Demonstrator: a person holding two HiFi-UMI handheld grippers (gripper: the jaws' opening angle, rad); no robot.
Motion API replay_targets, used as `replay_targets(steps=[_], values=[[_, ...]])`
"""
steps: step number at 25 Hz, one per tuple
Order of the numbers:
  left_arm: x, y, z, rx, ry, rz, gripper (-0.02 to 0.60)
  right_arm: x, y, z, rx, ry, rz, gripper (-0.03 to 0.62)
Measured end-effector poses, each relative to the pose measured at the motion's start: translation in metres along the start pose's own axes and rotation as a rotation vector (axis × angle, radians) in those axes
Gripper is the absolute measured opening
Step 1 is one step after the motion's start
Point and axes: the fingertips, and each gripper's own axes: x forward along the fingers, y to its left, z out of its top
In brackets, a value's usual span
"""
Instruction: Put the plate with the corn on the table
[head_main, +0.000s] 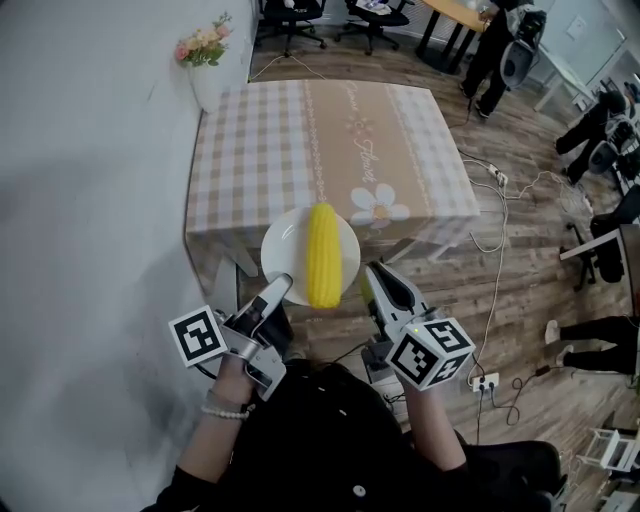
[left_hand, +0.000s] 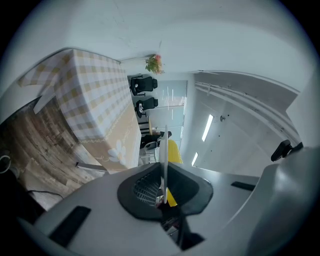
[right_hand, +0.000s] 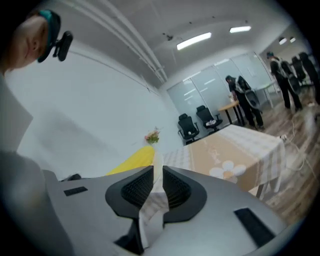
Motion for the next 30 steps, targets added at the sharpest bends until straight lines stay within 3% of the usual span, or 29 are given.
replay_targets(steps=[2,5,8,14,30], values=[[0.0,0.0,0.0,0.004,0.003,-0.003,0.031,0.005,0.0,-0.006,0.105,0.009,0.037,0.124],[0.0,0.001,0.001,0.002,0.011,-0.007,0.031,0.011,0.003,-0.013,0.239,0.012,0.079,0.13],[0.001,0.0,0.001,-0.006,0.021,-0.012,0.031,0.018,0.008,-0.017,0.298,0.017,0.093,0.13],[0.002,0.002,0.004,0.0,0.054,-0.01,0.031,0.021,0.008,-0.019,0.341,-0.037,0.06,0.104],[-0.011,0.005,0.023,0.004,0.051,-0.013,0.031,0.034,0.025,-0.022,0.303,-0.055,0.024,0.098]])
